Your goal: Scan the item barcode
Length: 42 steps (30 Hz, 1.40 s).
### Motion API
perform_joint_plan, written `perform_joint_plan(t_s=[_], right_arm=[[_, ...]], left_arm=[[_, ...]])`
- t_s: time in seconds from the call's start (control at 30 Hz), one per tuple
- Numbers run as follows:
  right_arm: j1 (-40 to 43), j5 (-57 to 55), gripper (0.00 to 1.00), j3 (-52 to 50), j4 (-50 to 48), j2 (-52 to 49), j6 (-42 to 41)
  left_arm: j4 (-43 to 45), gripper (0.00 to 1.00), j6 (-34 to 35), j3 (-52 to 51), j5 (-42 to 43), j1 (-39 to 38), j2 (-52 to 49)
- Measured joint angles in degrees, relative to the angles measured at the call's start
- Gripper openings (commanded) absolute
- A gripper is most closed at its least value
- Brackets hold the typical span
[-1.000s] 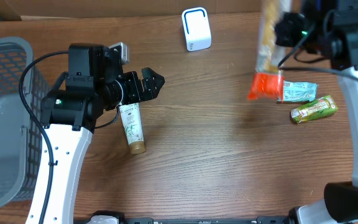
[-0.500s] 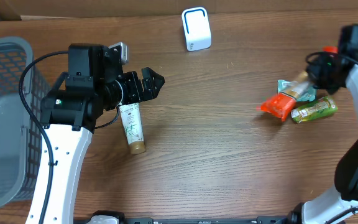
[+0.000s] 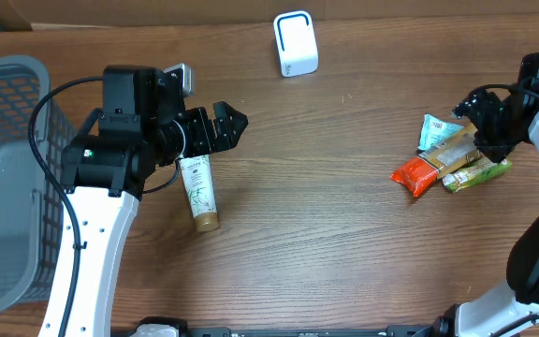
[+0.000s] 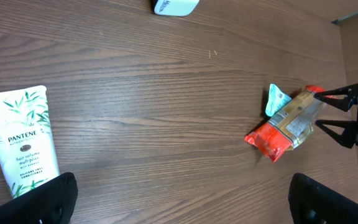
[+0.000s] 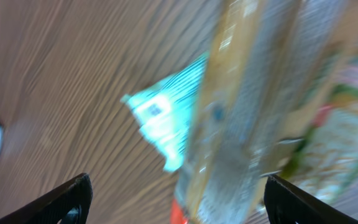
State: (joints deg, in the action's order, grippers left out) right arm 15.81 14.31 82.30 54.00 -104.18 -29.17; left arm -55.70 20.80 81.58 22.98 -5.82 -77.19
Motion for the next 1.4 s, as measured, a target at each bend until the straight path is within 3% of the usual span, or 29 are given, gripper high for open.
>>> perform_joint_plan(t_s=[0.23,0.4,0.77,0.93,1.07,1.1,1.2,1.23,1.4], right_arm=[[-3.61,11.15,0.89,0.02,0.61,4.24,7.08],[-13.18,14.84,0.90,0.11,0.72,6.69,9.88],[-32.06,11.45,0.94,0.11,0.66,6.58,10.95],[-31.12,9.31,0.94,0.11,0.35,6.56,10.97],[-25.83,8.57,0.95,0.11,0.96,6.56,10.97],[-24.72,8.33,0.95,0.11,1.07,6.56,10.97],[-21.68,7.76,0.95,0.11,1.20,6.56,10.97],[-21.07,7.72,0.95,0.11,1.25,6.56,10.97],[-20.46,7.67,0.95,0.11,1.75,6.56,11.02]], left_arm=[[0.00,1.00,0.00,0.00,0.00,0.00,0.00],[0.00,1.00,-0.02,0.00,0.00,0.00,0.00],[0.00,1.00,0.02,0.00,0.00,0.00,0.00],[-1.79,1.00,-3.45,0.07,0.37,0.00,0.00],[-11.61,0.97,-4.63,0.26,-5.44,-0.17,-0.20],[-14.19,0.88,-4.13,0.28,-8.11,-0.20,-0.44],[-20.04,0.12,-0.76,0.22,-16.83,-0.20,-2.12],[-20.87,0.04,0.46,0.09,-19.47,-0.20,-2.93],[-18.34,0.04,7.19,-3.82,-29.03,-0.20,-6.99]])
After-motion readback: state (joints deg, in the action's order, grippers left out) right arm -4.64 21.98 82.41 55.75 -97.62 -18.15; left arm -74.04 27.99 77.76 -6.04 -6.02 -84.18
